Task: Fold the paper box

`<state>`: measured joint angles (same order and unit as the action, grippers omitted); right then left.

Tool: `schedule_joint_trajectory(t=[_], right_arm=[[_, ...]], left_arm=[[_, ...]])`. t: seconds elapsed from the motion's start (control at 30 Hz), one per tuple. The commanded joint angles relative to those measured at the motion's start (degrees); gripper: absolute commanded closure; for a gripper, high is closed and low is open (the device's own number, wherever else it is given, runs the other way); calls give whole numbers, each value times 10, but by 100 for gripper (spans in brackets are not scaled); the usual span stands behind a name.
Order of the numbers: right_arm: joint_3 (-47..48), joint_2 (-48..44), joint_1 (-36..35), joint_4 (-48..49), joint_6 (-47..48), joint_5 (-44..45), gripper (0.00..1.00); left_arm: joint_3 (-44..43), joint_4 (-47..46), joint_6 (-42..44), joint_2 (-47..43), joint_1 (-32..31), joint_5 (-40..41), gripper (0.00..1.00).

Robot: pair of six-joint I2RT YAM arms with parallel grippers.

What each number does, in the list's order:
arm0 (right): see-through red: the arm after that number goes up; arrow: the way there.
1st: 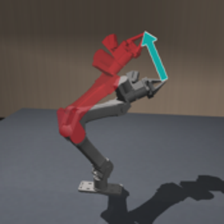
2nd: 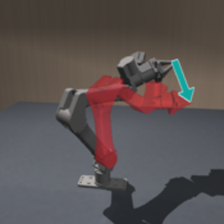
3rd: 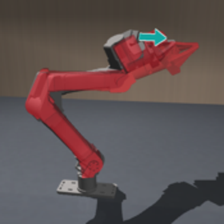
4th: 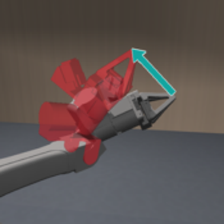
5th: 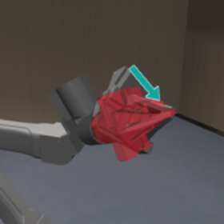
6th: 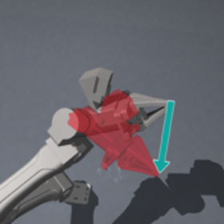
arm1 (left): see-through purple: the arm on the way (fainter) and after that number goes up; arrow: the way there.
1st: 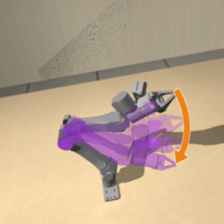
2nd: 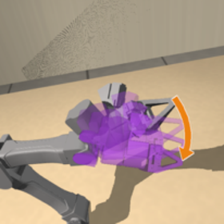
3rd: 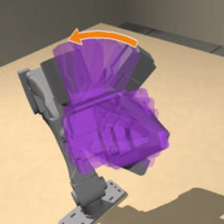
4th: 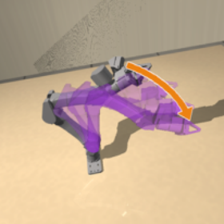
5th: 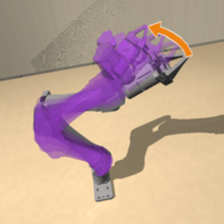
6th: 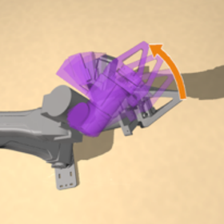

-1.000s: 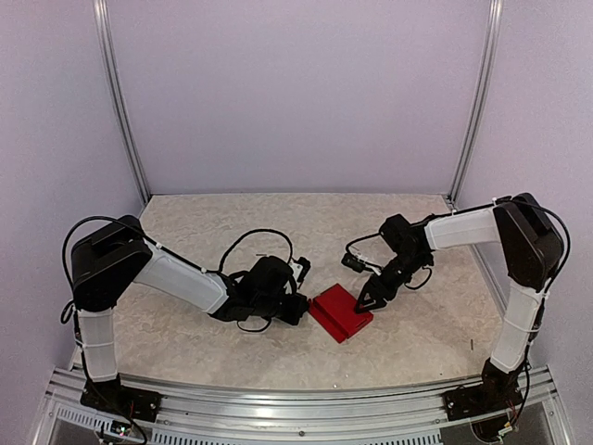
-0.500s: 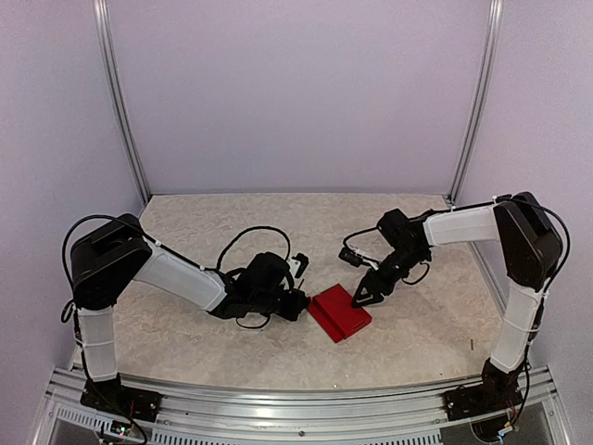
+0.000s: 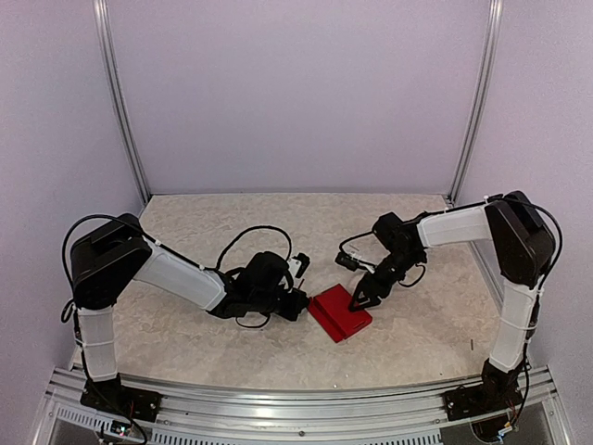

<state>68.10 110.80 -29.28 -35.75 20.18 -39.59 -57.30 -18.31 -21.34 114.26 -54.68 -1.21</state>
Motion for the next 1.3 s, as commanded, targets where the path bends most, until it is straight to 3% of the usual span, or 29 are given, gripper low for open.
schedule_joint_trajectory(t=[0.0, 0.33, 0.6, 0.77, 0.83, 1.27], right_arm=[[11, 21, -9, -9, -2, 7, 47], [41, -27, -9, 2, -4, 78, 43], [96, 41, -10, -11, -19, 64, 39], [119, 49, -24, -14, -17, 65, 20], [120, 47, -31, -9, -16, 76, 2], [108, 80, -54, 13, -59, 192, 0]], left_arm=[[11, -20, 21, 3, 1, 0, 97], [18, -31, 55, 7, -10, 26, 99], [29, -47, 73, 9, -16, 37, 99], [30, -53, 82, 9, -22, 42, 99], [31, -55, 86, 11, -22, 44, 99], [59, -90, 100, 7, -33, 63, 100]])
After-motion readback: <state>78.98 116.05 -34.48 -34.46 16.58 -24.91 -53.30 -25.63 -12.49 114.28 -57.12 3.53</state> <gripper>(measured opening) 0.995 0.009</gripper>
